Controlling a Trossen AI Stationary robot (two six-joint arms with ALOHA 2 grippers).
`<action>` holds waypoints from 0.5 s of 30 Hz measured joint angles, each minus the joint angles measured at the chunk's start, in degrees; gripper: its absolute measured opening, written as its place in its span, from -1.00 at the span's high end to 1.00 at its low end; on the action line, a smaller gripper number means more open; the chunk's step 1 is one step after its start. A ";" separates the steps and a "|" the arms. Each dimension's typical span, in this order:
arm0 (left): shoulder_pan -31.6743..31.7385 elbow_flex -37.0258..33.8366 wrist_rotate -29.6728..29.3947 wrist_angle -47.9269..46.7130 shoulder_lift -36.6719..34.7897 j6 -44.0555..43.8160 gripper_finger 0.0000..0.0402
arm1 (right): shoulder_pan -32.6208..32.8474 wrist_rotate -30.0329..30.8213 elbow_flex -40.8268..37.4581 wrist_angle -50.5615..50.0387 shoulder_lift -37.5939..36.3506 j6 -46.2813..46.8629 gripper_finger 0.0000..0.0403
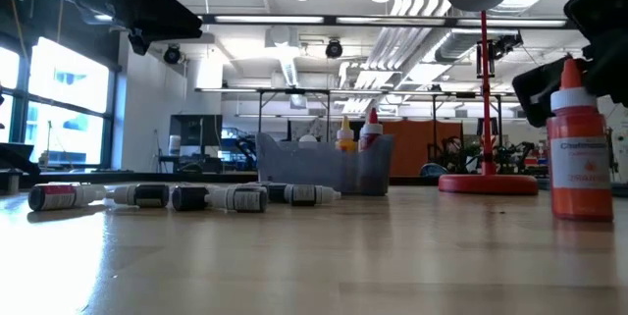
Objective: Pick & Place food coloring
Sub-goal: Put the big orange food coloring bottle into the black bin
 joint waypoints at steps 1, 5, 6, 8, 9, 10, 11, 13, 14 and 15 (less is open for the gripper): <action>0.00 0.02 0.00 0.00 0.00 0.00 0.45 | -0.65 -0.86 0.00 0.00 0.00 0.59 0.20; 0.00 0.00 0.00 -0.06 0.00 0.00 0.45 | -2.89 -2.35 -0.02 0.00 0.00 1.04 0.12; 0.00 0.00 0.00 -0.04 0.00 0.00 0.45 | -3.31 -2.64 -0.02 -0.01 0.00 0.87 0.10; 0.00 0.00 0.00 -0.07 0.02 0.00 0.45 | -4.18 -3.65 -0.02 -0.02 0.00 0.66 0.05; 0.00 0.00 0.02 -0.04 0.02 0.00 0.45 | -4.54 -4.16 -0.02 -0.04 0.00 0.56 0.04; 0.00 0.00 0.02 -0.05 0.00 0.00 0.45 | -4.89 -4.89 -0.02 -0.06 0.00 0.54 0.02; 0.00 0.00 0.02 -0.07 0.00 0.00 0.45 | -5.20 -5.47 -0.02 -0.14 0.00 0.52 0.02; 0.00 0.00 0.02 -0.07 0.00 0.00 0.45 | -5.56 -5.76 -0.03 -0.40 0.00 0.51 0.01; -0.01 0.00 0.02 -0.07 0.02 0.00 0.45 | -5.64 -5.79 -0.04 -0.42 0.00 0.50 0.01; 0.00 0.01 0.02 -0.07 0.01 0.00 0.45 | -5.72 -5.81 -0.04 -0.47 0.00 0.46 0.01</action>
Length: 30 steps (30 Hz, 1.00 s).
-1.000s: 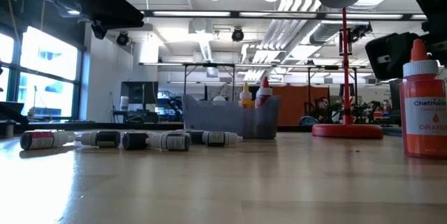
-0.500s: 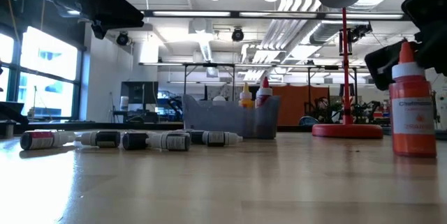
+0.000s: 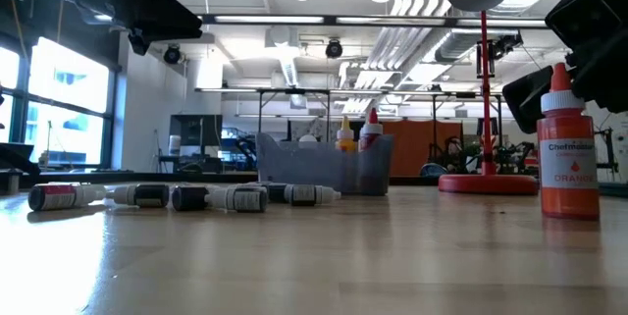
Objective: Pick & Place food coloring
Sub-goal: Put the big orange food coloring bottle into the black bin
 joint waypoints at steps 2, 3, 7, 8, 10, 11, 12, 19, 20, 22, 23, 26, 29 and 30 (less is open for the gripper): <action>0.00 -0.01 0.00 0.00 0.00 0.00 0.45 | -0.21 -0.53 0.00 -0.45 0.00 -0.38 0.01; 0.01 0.01 0.00 0.01 0.00 0.00 0.45 | -0.29 -0.70 0.00 -0.61 0.00 -0.40 0.01; 0.01 0.00 0.02 -0.01 -0.01 0.00 0.45 | -0.90 -0.88 0.00 -0.66 0.00 -0.42 0.01; -0.01 -0.02 0.01 0.01 -0.01 0.00 0.45 | -1.06 -0.87 0.00 -0.66 0.00 -0.42 0.01; 0.01 -0.02 0.02 -0.02 0.02 0.00 0.45 | -1.45 -0.85 0.00 -0.71 0.00 -0.42 0.01; 0.01 -0.02 0.02 0.01 0.00 0.00 0.45 | -1.62 -0.87 0.00 -0.88 0.00 -0.42 0.01; 0.00 -0.02 0.02 0.01 0.00 0.00 0.45 | -1.70 -0.96 0.00 -1.10 0.00 -0.42 0.02; -0.02 -0.02 -0.72 0.00 0.02 0.00 0.45 | -2.70 -1.70 0.00 -2.27 0.00 -1.30 0.25; -0.02 -0.02 -0.99 0.01 0.01 0.00 0.45 | -2.89 -1.91 0.00 -2.18 0.00 -1.30 0.31; 0.01 -0.02 -1.15 0.01 0.02 0.02 0.45 | -3.20 -2.50 0.02 -1.88 0.00 -1.01 0.39; 0.00 -0.01 -1.17 -0.01 0.01 0.00 0.45 | -3.18 -2.71 0.02 -1.64 0.02 -1.01 0.43; 0.00 -0.02 -1.25 -0.02 0.00 0.00 0.45 | -3.18 -2.79 -0.07 1.31 0.07 -2.11 0.46; 0.00 -0.02 -1.36 -0.02 0.02 0.00 0.45 | -3.18 -1.83 -0.07 5.60 0.04 -4.00 0.43; 0.00 -0.02 -1.36 -0.01 0.01 0.02 0.45 | -3.18 -1.25 -0.05 7.10 0.04 -5.06 0.42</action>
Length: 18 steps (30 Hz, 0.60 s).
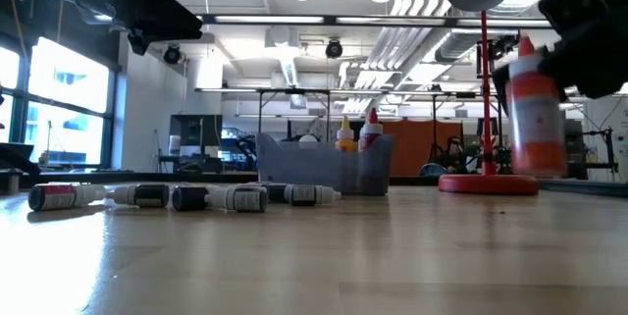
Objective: Pick & Place food coloring
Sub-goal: Put the big orange food coloring bottle into the black bin
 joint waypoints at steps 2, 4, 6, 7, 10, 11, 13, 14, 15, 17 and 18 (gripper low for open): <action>0.01 0.00 -0.02 0.01 0.00 0.00 0.45 | 0.04 2.72 0.79 1.57 0.00 -2.84 0.40; -0.01 0.00 -0.02 0.00 0.00 -0.01 0.45 | -0.03 7.54 2.85 1.25 0.00 -6.18 0.40; 0.01 0.02 -0.04 0.02 -0.01 0.00 0.45 | -0.82 9.85 5.85 0.02 0.00 -10.13 0.43; -0.01 0.00 -0.05 0.01 0.00 0.00 0.45 | -1.48 9.64 7.73 -0.78 0.00 -11.97 0.44; 0.01 0.00 -0.20 0.02 -0.01 0.00 0.45 | -4.04 8.11 14.30 -4.38 0.35 -16.92 0.45; -0.01 0.00 -0.20 0.02 0.01 0.00 0.45 | -5.13 8.25 16.59 -5.86 0.73 -18.46 0.45; -0.01 0.01 -0.20 0.02 -0.01 0.00 0.45 | -7.60 9.04 20.66 -9.07 2.07 -20.79 0.43; -0.01 0.00 -0.20 -0.02 -0.01 0.00 0.45 | -9.00 9.37 22.53 -9.89 3.14 -21.32 0.42; 0.00 0.01 -0.19 -0.05 0.01 0.00 0.45 | -10.48 9.41 24.21 -9.96 4.43 -21.37 0.42; 0.00 0.00 -0.17 0.01 -0.01 0.00 0.45 | -13.58 9.34 27.38 -9.99 7.42 -20.42 0.43; 0.01 0.00 -0.17 -0.03 -0.01 0.00 0.45 | -15.21 8.89 28.90 -9.96 9.17 -19.86 0.44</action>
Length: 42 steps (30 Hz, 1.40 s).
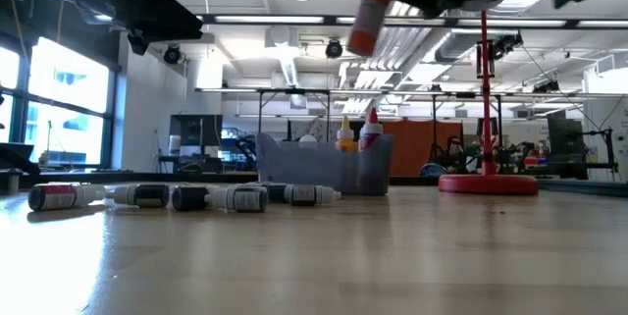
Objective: Pick & Place food coloring
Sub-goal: Put the big orange food coloring bottle into the black bin
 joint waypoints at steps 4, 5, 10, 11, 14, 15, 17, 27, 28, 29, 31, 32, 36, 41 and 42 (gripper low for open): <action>0.00 0.02 0.00 -0.02 0.00 0.00 0.45 | -5.34 -3.11 5.29 -2.04 7.65 0.30 0.45; -0.01 0.02 0.00 -0.04 0.02 0.00 0.45 | -6.40 -3.16 6.63 -3.49 9.33 -0.08 0.44; -0.02 0.00 0.02 -0.09 0.02 0.00 0.45 | -10.75 -1.05 13.54 -12.92 15.86 -1.46 0.41; 0.00 0.02 0.04 -0.09 0.00 0.00 0.45 | -11.47 -1.04 14.82 -14.43 16.80 -1.33 0.42; -0.02 0.00 0.06 -0.22 0.01 0.00 0.45 | -13.11 -1.03 17.25 -16.31 19.08 -0.96 0.44; -0.02 0.00 0.18 -0.32 0.00 0.00 0.45 | -13.49 -1.07 17.74 -16.43 19.70 -0.92 0.44; -0.02 0.01 0.27 -0.63 0.01 -0.01 0.45 | -14.26 -1.21 18.14 -16.67 20.74 0.32 0.44; 0.00 0.00 0.39 -2.15 0.02 -0.02 0.45 | -15.61 -0.05 17.88 -20.15 23.01 3.28 0.43; -0.01 0.01 0.39 -2.16 0.02 -0.02 0.45 | -15.61 -0.05 17.88 -20.41 23.03 3.32 0.43; -0.01 0.01 0.39 -2.13 0.00 -0.02 0.45 | -15.61 -0.05 17.88 -20.80 23.03 3.40 0.42; -0.01 0.00 0.39 -2.16 0.02 0.00 0.45 | -15.61 0.00 17.88 -22.17 23.03 3.49 0.41; -0.02 0.01 0.39 -2.14 0.02 0.00 0.45 | -15.61 0.18 17.88 -23.16 23.03 3.63 0.41; -0.02 0.01 0.37 -2.14 0.02 -0.02 0.45 | -15.59 1.36 17.88 -26.27 23.03 5.09 0.41; -0.01 0.00 0.37 -2.14 0.01 -0.02 0.45 | -15.61 1.60 17.88 -26.83 23.05 5.07 0.41; 0.00 0.00 0.35 -2.14 0.01 -0.02 0.45 | -15.64 1.68 17.88 -26.80 23.05 5.06 0.40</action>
